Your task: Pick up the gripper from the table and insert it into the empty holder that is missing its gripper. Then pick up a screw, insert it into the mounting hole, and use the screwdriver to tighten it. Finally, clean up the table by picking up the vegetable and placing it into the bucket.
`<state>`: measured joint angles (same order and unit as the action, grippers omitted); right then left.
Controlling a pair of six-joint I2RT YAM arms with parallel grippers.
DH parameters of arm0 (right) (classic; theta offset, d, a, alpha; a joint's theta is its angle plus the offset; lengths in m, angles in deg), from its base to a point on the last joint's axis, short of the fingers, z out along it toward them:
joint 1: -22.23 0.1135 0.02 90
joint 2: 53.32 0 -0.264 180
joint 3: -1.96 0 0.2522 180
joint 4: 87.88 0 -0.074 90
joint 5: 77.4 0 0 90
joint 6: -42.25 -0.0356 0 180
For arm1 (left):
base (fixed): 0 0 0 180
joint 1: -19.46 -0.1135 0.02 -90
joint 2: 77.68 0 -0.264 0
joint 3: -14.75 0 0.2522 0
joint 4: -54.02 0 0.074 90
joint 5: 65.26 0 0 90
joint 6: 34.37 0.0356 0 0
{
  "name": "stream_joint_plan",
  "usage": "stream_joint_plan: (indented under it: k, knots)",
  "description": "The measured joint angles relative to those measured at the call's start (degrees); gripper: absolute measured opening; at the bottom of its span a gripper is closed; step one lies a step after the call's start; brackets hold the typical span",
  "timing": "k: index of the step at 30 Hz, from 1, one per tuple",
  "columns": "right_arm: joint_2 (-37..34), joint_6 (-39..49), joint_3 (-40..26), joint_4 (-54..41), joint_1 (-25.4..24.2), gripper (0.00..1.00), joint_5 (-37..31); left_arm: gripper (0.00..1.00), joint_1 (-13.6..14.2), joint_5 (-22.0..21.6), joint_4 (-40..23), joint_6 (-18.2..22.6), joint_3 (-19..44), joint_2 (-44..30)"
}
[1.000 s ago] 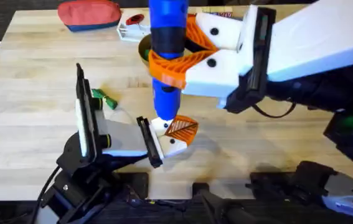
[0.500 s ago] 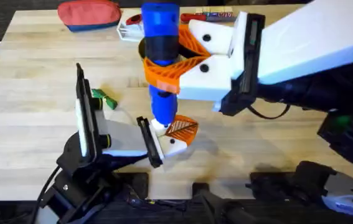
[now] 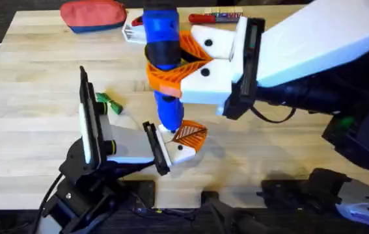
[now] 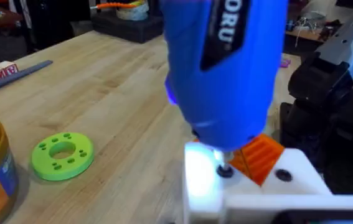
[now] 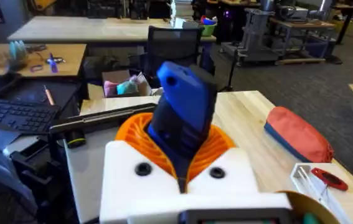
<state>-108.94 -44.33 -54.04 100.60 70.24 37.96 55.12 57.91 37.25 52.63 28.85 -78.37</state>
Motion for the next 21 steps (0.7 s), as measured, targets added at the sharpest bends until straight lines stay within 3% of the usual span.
stream_joint_plan:
  k: [7,13,17,21]
  knots:
    - [0.02,0.0,0.02,2.13,-0.01,0.008,0.0,0.006,0.0,-0.02,0.02,0.02,0.0,0.0]
    - [3.39,0.39,0.39,10.1,-0.66,0.008,-0.25,0.006,0.0,-0.02,0.02,0.02,0.0,0.0]
    - [5.97,4.41,0.39,6.87,-5.05,0.008,-1.38,0.006,0.0,-0.04,0.0,0.02,0.0,0.0]
    - [2.84,13.1,0.39,-0.44,-12.45,0.008,-5.93,0.006,0.0,-0.04,0.02,0.02,0.0,0.0]
